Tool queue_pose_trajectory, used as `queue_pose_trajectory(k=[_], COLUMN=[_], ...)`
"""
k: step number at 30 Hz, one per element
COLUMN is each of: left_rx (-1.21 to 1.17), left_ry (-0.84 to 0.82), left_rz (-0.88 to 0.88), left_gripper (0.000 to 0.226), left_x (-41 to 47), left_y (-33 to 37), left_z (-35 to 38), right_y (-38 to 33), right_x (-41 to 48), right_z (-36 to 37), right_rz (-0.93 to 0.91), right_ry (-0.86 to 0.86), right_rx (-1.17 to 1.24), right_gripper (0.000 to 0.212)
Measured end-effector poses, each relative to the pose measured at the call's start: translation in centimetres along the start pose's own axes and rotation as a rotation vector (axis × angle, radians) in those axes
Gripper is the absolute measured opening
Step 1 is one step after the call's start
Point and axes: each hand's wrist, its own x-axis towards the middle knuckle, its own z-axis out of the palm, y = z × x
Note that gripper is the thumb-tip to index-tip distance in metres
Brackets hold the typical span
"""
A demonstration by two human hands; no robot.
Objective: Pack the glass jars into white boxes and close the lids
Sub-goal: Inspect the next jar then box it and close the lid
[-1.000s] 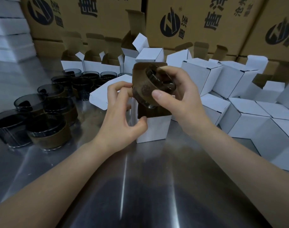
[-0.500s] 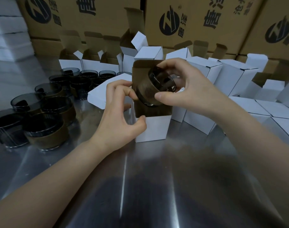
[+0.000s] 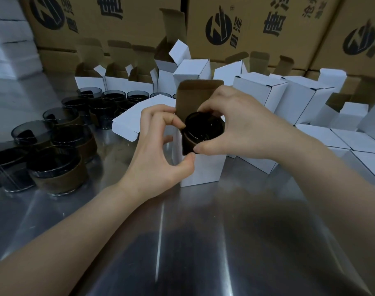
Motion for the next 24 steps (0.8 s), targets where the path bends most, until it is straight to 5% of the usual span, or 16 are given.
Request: queue_pose_trajectory(k=[17,24], left_rx=[0.109,0.148], left_ry=[-0.005,-0.051], left_rz=[0.086,0.217], left_gripper=[0.056,0.054], left_x=[-0.2,-0.3], left_y=[0.5,0.7], left_z=[0.0,0.2], right_y=[-1.2,-1.5], right_x=[-0.2,-0.5], right_z=[0.8,1.5], right_rz=[0.215,0.331], right_ry=[0.002,-0.079], right_rx=[-0.040,-0.059], right_gripper=[0.057,0.038])
